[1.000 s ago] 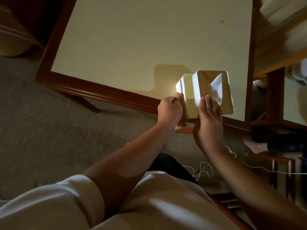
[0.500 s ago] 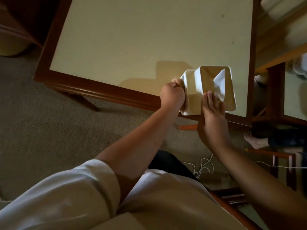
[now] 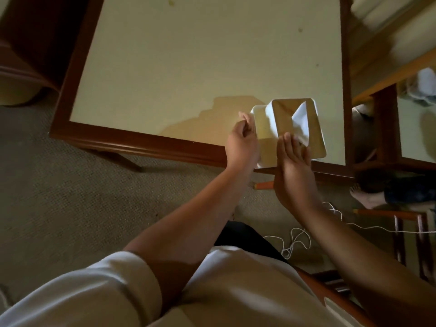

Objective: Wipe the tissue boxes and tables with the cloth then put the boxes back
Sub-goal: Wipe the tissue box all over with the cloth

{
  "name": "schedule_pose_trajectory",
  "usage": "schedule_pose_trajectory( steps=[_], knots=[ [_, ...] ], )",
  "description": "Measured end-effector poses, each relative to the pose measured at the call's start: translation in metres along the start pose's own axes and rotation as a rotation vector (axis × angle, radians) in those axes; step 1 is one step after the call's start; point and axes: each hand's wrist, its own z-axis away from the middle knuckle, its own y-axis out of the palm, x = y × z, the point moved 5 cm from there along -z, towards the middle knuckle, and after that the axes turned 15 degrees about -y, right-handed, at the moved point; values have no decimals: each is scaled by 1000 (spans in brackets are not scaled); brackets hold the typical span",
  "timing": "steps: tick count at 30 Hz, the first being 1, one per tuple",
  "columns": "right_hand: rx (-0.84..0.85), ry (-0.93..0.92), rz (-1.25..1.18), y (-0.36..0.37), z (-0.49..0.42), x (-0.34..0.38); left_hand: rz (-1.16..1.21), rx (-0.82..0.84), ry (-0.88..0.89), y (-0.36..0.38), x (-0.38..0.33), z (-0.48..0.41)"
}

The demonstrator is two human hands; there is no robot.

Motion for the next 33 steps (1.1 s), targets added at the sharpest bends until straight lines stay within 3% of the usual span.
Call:
schedule_pose_trajectory(
  steps=[6,15,22,33],
  knots=[
    [17,-13,42,4,2,3,86,63,-98,-14,9,12],
    [-48,19,62,-5,1,22,171,37,78,-15,-57,28],
    [-2,11,91,-9,0,19,-81,76,-100,31,-58,26],
    [80,-79,80,-20,3,12,-91,-26,-353,55,-77,10]
  ],
)
